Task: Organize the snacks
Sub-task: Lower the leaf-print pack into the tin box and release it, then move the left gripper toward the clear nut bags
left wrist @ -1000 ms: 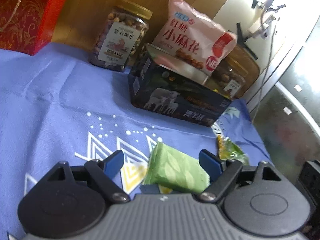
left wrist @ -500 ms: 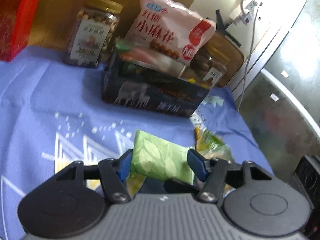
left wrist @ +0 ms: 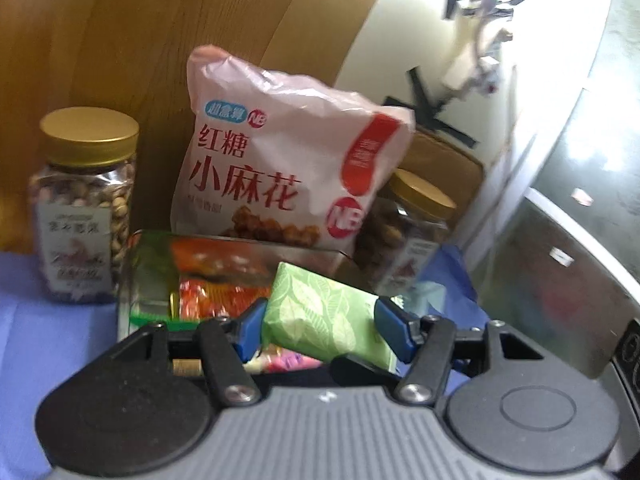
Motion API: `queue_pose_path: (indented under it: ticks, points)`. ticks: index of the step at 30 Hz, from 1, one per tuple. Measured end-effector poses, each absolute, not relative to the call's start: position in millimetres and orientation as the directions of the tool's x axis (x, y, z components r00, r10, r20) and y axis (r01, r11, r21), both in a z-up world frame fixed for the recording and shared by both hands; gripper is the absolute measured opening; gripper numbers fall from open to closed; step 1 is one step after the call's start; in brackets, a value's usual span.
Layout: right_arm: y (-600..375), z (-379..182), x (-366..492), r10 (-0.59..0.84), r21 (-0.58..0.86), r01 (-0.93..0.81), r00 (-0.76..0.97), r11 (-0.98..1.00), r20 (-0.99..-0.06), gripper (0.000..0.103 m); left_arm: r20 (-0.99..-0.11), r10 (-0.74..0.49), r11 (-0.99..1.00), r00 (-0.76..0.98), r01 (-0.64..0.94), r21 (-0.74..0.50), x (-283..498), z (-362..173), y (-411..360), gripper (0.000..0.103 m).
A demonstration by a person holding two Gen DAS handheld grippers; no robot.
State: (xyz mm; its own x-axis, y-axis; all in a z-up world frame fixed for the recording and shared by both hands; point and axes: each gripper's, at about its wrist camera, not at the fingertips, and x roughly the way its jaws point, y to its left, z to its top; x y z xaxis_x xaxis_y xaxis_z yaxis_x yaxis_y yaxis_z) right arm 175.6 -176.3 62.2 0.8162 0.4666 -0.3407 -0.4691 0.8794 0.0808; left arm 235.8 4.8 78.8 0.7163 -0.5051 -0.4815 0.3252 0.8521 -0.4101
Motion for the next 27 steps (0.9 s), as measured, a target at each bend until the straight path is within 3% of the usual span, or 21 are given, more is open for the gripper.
queue_pose_path:
  ticks: [5, 7, 10, 20, 22, 27]
  points:
    - [-175.6, 40.4, 204.7, 0.364, 0.012, -0.385, 0.863, 0.923, -0.349, 0.048, -0.527, -0.452, 0.884, 0.720, 0.283, -0.371, 260.4, 64.8, -9.1, 0.059]
    - [-183.2, 34.5, 206.5, 0.345, 0.032, -0.357, 0.871, 0.934, -0.351, 0.061, -0.542, -0.415, 0.905, 0.730, 0.268, -0.332, 261.5, 60.2, -14.6, 0.067]
    - [-191.9, 35.7, 202.9, 0.337, 0.051, -0.340, 0.882, 0.939, -0.330, 0.067, -0.535, -0.380, 0.921, 0.754, 0.253, -0.298, 258.6, 56.8, -17.3, 0.080]
    - [-195.2, 49.0, 180.6, 0.359, 0.071, -0.354, 0.890, 0.933, -0.280, 0.068, -0.442, -0.405, 0.908, 0.800, 0.296, -0.297, 198.1, 90.1, -0.6, 0.082]
    - [-199.1, 55.2, 170.3, 0.370, 0.083, -0.362, 0.889, 0.929, -0.268, 0.068, -0.427, -0.417, 0.903, 0.802, 0.313, -0.295, 180.1, 91.7, 3.4, 0.087]
    - [-217.3, 56.2, 138.6, 0.410, 0.136, -0.387, 0.859, 0.912, -0.306, 0.068, -0.445, -0.383, 0.923, 0.810, 0.317, -0.217, 141.2, 78.6, 1.1, 0.088]
